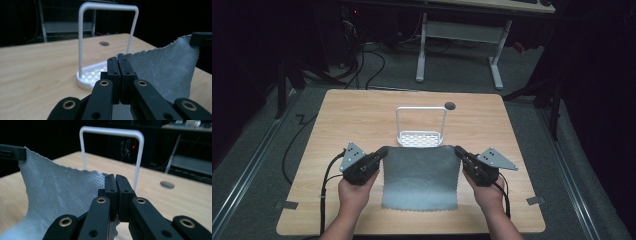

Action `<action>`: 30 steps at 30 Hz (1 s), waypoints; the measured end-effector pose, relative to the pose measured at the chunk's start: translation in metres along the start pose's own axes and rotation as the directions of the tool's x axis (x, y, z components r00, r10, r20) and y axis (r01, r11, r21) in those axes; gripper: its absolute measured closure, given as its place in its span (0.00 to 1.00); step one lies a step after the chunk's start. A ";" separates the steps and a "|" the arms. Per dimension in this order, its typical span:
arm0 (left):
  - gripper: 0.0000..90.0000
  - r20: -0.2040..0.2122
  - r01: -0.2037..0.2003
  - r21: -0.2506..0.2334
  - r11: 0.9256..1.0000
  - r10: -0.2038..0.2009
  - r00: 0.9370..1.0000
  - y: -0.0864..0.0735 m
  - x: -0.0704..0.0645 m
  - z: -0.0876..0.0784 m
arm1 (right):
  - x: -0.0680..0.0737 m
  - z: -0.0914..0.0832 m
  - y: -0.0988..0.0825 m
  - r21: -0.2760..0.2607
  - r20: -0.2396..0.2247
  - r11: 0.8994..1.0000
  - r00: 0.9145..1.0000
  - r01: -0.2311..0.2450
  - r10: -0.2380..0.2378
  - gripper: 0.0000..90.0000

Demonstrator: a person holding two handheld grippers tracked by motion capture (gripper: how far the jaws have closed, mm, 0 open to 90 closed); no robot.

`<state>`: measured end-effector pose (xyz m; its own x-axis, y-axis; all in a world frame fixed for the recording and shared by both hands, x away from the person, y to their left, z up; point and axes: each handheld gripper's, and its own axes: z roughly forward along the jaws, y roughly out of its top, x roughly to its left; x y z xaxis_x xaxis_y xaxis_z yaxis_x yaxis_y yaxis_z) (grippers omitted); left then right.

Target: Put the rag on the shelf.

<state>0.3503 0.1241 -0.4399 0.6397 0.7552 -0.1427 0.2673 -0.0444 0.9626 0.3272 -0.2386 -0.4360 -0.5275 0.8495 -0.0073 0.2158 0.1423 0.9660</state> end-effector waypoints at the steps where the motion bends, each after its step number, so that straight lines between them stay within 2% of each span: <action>1: 1.00 -0.002 -0.006 -0.016 1.000 0.006 1.000 0.006 0.001 -0.001 | 0.000 0.000 0.004 -0.012 0.004 1.000 1.000 0.004 -0.004 0.99; 2: 1.00 -0.004 -0.014 -0.030 0.999 0.014 1.000 0.011 0.001 -0.001 | -0.001 0.000 0.013 -0.038 0.013 0.999 1.000 0.011 -0.010 0.99; 4: 1.00 -0.006 -0.024 -0.055 0.998 0.023 1.000 0.021 0.001 -0.001 | -0.002 0.000 0.016 -0.050 0.014 0.999 1.000 0.013 -0.012 0.99; 13: 1.00 -0.016 -0.070 -0.150 0.986 0.069 0.998 0.062 0.001 -0.002 | -0.006 -0.002 0.056 -0.141 0.045 0.989 0.998 0.040 -0.034 0.99; 18: 1.00 -0.023 -0.090 -0.169 0.981 0.087 0.996 0.076 0.003 -0.002 | -0.009 -0.001 0.076 -0.168 0.052 0.984 0.998 0.052 -0.044 0.99; 21: 1.00 -0.023 -0.092 -0.176 0.980 0.089 0.996 0.082 0.007 0.000 | -0.010 0.001 0.081 -0.171 0.055 0.984 0.997 0.058 -0.049 0.99; 30: 1.00 -0.040 -0.108 -0.167 0.980 0.102 0.994 0.099 0.025 0.019 | -0.018 0.017 0.100 -0.166 0.073 0.984 0.996 0.067 -0.056 0.99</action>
<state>0.4063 0.1266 -0.3524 0.6344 0.7722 -0.0342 0.0728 -0.0157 0.9972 0.3722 -0.2311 -0.3440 -0.4770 0.8752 -0.0798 0.0410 0.1129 0.9928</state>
